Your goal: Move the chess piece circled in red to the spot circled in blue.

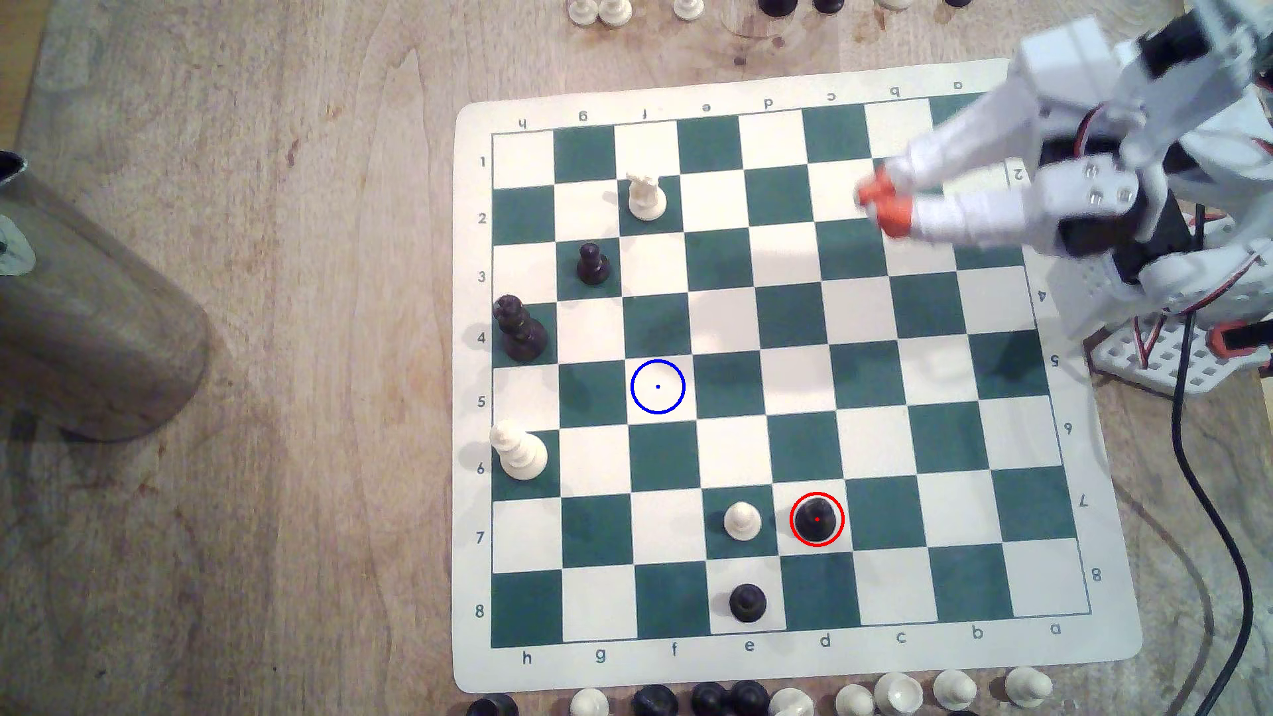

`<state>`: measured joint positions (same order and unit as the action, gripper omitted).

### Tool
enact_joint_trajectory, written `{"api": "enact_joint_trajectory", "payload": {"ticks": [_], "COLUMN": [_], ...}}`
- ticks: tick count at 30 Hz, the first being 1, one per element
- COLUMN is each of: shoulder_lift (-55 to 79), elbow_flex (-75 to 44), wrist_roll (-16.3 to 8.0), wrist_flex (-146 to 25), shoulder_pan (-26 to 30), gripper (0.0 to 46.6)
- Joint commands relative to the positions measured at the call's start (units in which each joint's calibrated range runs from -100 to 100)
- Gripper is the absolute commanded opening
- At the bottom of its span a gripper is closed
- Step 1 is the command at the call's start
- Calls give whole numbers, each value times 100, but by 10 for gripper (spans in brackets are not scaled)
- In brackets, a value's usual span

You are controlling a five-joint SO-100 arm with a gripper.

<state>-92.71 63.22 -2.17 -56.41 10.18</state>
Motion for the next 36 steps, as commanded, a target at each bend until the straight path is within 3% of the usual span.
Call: {"api": "enact_joint_trajectory", "payload": {"ticks": [1,4,5,6,10,22,29,36], "shoulder_lift": [366,774,1045,1156,1478,2938,3685,4398], "elbow_flex": [-329,-402,-402,-392,-402,-501,-510,-728], "wrist_roll": [20,0,-15,-34,20,15,-44,-215], "wrist_flex": [-223,-280,-272,-272,-264,-280,-214,310], "shoulder_pan": [496,621,691,723,793,1294,1528,1708], "gripper": [134,150,202,226,241,231,200,189]}}
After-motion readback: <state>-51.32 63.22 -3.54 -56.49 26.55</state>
